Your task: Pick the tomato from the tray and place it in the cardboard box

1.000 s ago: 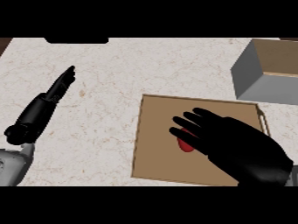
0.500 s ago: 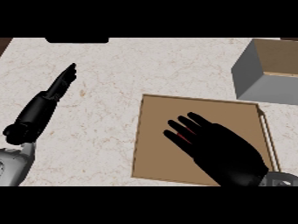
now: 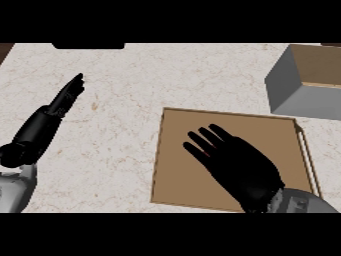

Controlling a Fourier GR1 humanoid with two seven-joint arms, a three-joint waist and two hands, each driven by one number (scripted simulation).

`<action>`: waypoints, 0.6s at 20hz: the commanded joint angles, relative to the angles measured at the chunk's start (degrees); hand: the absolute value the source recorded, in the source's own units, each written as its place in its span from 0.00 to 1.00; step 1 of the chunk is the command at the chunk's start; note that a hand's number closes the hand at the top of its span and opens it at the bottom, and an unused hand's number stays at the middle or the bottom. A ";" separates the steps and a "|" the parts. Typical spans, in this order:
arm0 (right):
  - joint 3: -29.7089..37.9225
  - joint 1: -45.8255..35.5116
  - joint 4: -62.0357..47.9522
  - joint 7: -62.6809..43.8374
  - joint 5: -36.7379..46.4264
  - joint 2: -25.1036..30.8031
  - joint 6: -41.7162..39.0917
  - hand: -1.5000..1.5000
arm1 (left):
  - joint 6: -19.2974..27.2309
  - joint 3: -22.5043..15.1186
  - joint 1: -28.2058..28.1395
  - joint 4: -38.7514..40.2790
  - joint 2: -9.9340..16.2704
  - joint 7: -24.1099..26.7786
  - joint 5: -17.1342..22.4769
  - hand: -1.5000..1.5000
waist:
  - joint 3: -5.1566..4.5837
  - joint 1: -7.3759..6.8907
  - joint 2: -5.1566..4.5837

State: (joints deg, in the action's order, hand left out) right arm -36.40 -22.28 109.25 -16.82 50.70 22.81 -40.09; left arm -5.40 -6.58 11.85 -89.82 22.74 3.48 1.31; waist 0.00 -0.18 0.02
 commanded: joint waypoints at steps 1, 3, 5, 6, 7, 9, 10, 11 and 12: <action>0.11 0.56 -4.44 2.88 4.82 -1.58 1.82 0.00 | -0.53 -0.10 0.25 1.32 -2.47 -0.34 -2.46 0.50 | 0.00 0.09 -0.03; -0.64 3.38 -5.48 4.87 7.41 0.15 5.01 0.00 | -1.70 2.33 0.40 1.44 -1.46 0.91 -1.77 0.50 | 0.00 0.13 -0.03; -0.24 1.25 -9.92 5.94 9.30 -3.11 7.02 0.00 | -2.21 2.12 3.11 3.12 -2.65 -0.40 -2.61 0.50 | 0.00 0.15 -0.06; -1.95 2.76 -10.60 4.76 10.82 -4.34 6.85 0.00 | -0.96 1.47 -0.39 0.79 -3.63 0.77 -3.86 0.50 | 0.00 0.04 -0.02; 0.08 2.07 -8.52 5.71 9.84 -5.00 4.21 0.00 | -0.19 0.42 1.20 -0.37 -5.43 -2.63 -5.04 0.50 | 0.00 0.12 0.00; -0.19 2.67 -11.41 8.69 11.73 -4.81 6.19 0.00 | -2.78 2.35 -0.32 1.96 -4.15 1.35 -4.74 0.50 | 0.00 0.09 -0.01; 2.64 2.32 -10.31 10.20 9.96 -4.43 4.18 0.00 | -2.78 3.06 1.46 2.70 -4.80 0.57 -4.63 0.50 | 0.00 0.17 -0.01; 2.47 1.90 -13.49 11.83 10.84 -4.38 5.70 0.00 | -3.78 2.84 -1.31 -0.82 -4.07 -0.68 -4.16 0.50 | 0.00 -0.02 0.00; 3.59 1.25 -12.24 12.23 11.06 -5.02 3.81 0.00 | -3.86 3.59 0.59 -0.07 -4.49 -1.92 -4.65 0.50 | 0.00 0.07 0.00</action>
State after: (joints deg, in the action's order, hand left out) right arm -35.02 -20.64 98.38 -8.07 60.57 18.50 -35.28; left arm -7.79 -4.30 12.16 -88.98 18.74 3.21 -2.83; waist 0.00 -0.12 -0.01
